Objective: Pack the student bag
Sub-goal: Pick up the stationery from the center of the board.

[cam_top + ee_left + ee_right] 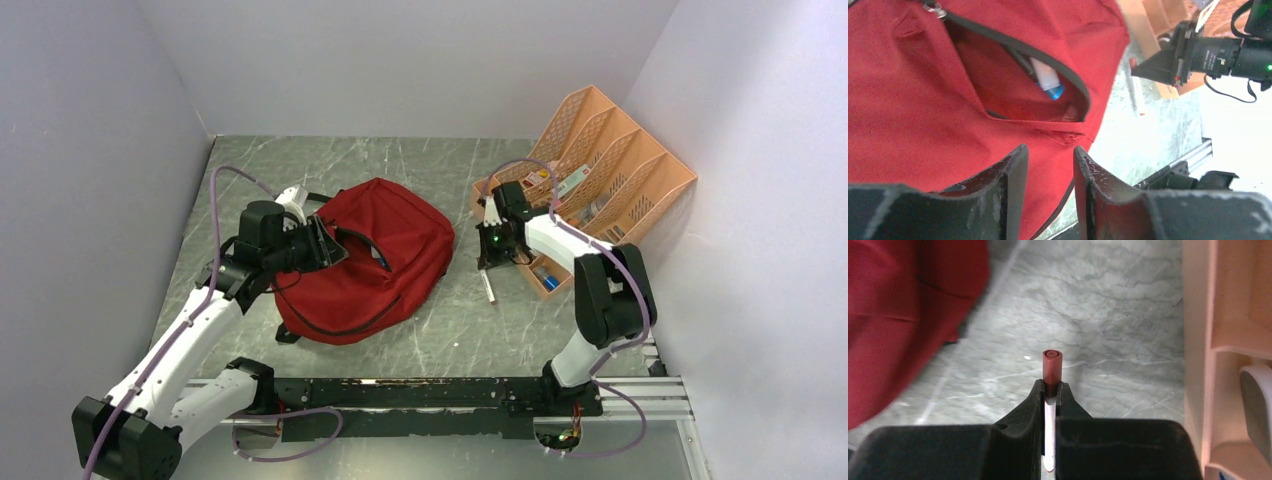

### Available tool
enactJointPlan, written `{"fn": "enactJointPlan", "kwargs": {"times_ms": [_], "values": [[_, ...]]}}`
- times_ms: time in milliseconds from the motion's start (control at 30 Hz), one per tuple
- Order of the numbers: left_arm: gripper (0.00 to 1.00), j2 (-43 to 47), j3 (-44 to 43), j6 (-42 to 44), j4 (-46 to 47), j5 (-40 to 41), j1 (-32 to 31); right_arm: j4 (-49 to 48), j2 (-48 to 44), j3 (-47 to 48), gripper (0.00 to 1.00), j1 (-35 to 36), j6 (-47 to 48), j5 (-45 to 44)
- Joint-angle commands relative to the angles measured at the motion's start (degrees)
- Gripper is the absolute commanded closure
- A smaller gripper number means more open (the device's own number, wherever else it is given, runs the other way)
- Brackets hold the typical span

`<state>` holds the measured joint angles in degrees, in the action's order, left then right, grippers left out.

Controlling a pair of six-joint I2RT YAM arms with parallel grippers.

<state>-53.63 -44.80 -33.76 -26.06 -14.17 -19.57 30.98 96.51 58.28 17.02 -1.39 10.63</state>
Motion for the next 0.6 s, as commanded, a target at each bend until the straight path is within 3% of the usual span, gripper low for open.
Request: {"fn": "enactJointPlan", "kwargs": {"times_ms": [0,133,300,567], "values": [[0.54,1.8,-2.7,3.0,5.0,-7.0,0.3,-5.9,-8.8,2.7,1.00,0.3,-14.7,3.8],[0.38,2.8,-2.5,2.1,10.4,-11.0,0.3,-15.5,-16.1,1.3,1.00,1.3,-30.2,7.3],[0.34,2.4,-2.4,0.6,16.0,-13.9,-0.6,-28.8,-21.3,-2.4,1.00,6.3,-50.6,6.8],[0.32,0.8,-3.3,0.3,21.7,-12.1,-6.9,-37.7,-16.5,0.6,1.00,19.9,-59.6,-0.1]]}}
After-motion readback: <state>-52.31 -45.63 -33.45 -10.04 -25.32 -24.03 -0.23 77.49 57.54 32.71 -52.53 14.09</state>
